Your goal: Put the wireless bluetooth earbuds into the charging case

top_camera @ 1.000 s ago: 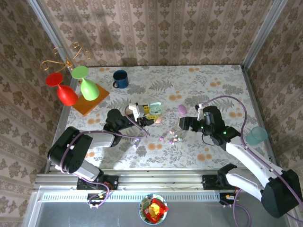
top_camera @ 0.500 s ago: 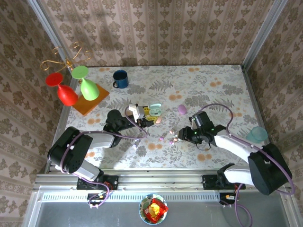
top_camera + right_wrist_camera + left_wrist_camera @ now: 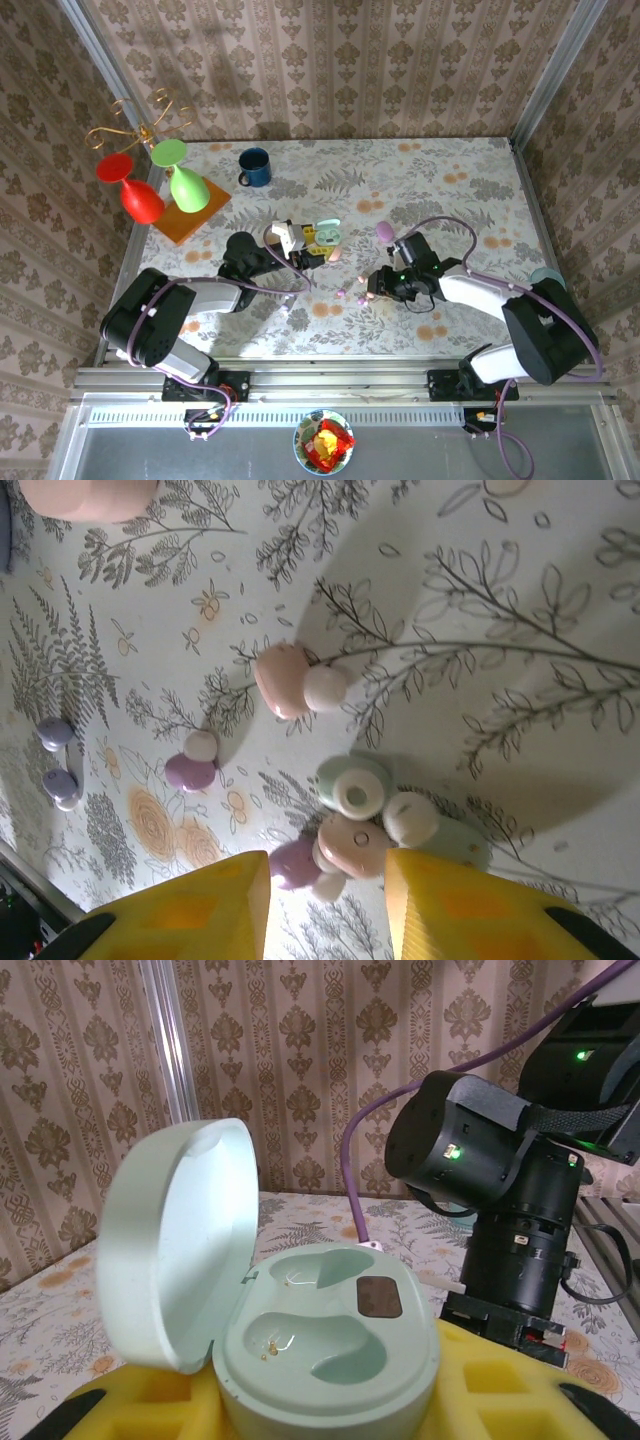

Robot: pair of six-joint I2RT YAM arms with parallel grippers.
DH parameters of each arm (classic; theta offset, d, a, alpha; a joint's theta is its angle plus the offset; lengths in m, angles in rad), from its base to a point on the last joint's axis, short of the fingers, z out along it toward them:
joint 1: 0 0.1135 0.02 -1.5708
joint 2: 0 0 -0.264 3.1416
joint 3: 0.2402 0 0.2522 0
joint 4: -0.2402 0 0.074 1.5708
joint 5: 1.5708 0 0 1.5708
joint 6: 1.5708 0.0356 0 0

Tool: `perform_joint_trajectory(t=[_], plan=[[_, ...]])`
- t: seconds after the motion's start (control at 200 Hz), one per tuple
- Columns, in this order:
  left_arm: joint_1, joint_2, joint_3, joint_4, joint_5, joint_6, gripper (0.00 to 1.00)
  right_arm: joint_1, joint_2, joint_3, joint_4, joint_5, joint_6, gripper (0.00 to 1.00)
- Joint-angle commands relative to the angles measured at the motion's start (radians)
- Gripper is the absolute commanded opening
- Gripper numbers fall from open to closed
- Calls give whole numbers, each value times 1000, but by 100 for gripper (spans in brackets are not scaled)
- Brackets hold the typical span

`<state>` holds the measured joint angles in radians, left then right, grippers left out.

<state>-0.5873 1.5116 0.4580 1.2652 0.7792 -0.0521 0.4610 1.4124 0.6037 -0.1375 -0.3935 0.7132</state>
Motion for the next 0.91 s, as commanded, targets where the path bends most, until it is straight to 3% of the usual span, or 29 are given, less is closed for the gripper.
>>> perform_joint_trajectory(t=[0.0,0.225,0.505,0.64,0.9], plan=[[6,-16,-2,30,23,-14,23,1,33,31,15,10,0,37],[6,-10,-7,29,23,-13,23,-1,72,71,0,22,-21,37],[6,-4,-6,30,17,-6,23,-5,-13,108,-85,106,-92,43],[7,0,-7,30,11,2,23,-5,-120,58,-131,199,3,43],[14,10,1,30,22,11,23,0,-237,-147,-9,108,189,45]])
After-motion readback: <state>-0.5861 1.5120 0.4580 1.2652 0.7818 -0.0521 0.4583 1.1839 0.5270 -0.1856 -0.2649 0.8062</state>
